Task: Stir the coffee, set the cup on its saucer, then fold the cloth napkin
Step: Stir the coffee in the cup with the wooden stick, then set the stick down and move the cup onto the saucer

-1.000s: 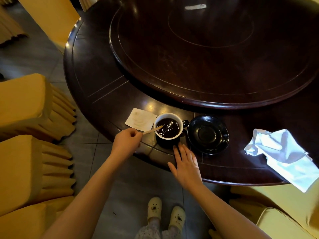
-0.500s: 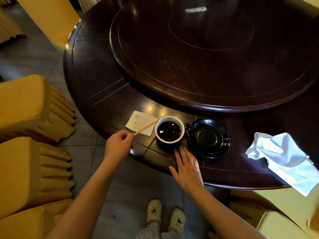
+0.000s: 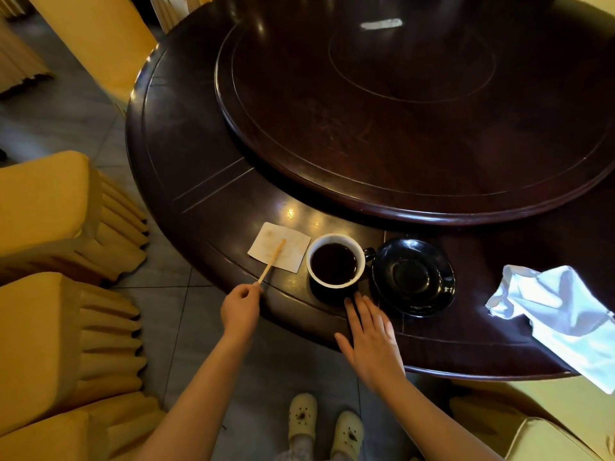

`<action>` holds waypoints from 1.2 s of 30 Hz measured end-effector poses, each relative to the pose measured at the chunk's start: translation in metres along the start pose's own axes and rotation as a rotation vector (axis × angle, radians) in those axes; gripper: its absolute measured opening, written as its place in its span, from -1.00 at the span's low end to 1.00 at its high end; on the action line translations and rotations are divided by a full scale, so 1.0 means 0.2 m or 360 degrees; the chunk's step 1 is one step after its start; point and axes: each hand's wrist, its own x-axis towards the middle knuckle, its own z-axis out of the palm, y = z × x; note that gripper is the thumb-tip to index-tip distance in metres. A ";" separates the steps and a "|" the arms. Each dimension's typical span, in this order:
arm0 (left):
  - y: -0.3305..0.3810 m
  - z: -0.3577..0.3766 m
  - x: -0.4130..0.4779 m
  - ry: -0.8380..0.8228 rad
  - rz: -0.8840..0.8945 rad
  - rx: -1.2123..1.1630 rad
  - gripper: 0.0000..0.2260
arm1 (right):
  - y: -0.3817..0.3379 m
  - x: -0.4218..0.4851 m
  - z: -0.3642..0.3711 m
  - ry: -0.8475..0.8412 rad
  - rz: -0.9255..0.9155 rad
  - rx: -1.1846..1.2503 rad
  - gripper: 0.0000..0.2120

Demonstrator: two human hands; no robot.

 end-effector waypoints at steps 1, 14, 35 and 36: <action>-0.01 0.01 0.00 -0.0004 0.0016 0.0080 -0.79 | 0.00 0.00 0.00 0.0005 -0.0002 -0.0006 -0.33; -0.07 0.01 0.03 0.0088 0.0531 0.1349 -0.68 | 0.00 -0.01 -0.02 0.0029 -0.0023 -0.0008 -0.34; -0.21 0.28 -0.10 -0.0166 0.1233 0.1315 -0.46 | 0.03 0.03 -0.10 0.0221 -0.0239 0.0264 -0.60; -0.23 0.28 -0.09 -0.0173 0.1257 0.1387 -0.43 | 0.04 0.04 -0.14 0.0229 -0.0284 0.0335 -0.70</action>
